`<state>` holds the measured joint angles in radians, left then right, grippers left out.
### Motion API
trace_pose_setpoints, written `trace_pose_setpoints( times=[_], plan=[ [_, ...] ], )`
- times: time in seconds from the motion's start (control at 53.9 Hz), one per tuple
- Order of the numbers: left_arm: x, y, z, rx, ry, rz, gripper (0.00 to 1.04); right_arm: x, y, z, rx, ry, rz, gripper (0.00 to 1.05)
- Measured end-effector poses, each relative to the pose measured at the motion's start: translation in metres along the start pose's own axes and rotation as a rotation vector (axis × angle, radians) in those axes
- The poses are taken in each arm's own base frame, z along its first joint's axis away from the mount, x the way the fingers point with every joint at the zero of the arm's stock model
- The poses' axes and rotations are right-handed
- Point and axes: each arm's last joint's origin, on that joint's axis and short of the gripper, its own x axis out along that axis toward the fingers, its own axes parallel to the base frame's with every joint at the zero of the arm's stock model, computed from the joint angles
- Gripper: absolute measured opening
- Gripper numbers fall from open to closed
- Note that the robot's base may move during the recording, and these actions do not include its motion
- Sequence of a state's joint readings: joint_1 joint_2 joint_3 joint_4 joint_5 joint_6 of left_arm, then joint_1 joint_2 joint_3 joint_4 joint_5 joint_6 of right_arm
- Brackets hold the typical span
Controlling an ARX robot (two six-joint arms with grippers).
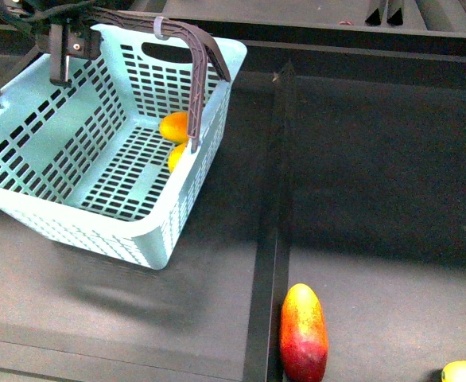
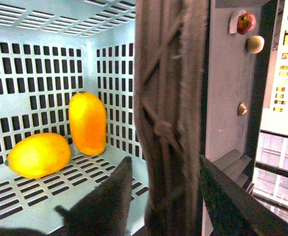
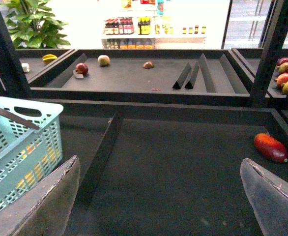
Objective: Pick lemon and mango into basket
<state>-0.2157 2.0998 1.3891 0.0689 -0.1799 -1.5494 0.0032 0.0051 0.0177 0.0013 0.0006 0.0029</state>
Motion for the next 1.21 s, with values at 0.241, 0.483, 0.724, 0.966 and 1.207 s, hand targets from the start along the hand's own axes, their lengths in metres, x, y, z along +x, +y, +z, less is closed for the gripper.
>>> trace_pose_setpoints(
  times=[0.241,0.483,0.724,0.966,1.207],
  plan=[
    [-0.103,0.012,0.029,0.038,-0.130,0.080,1.00,0.000,0.000,0.000,0.000,0.000,0.000,0.96],
    [-0.117,0.059,0.038,0.809,-0.238,-0.416,0.65,0.000,0.000,0.000,0.000,0.000,-0.001,0.96],
    [-0.169,0.097,0.056,1.300,-0.491,-0.463,0.19,0.000,0.000,0.000,0.000,0.000,-0.001,0.96],
    [-0.198,0.132,0.062,1.351,-0.506,-0.455,0.04,0.000,0.000,0.000,0.000,0.000,-0.001,0.96],
    [-0.217,0.166,0.069,1.358,-0.499,-0.450,0.04,0.000,0.000,0.000,0.000,0.000,-0.001,0.96]
  ],
)
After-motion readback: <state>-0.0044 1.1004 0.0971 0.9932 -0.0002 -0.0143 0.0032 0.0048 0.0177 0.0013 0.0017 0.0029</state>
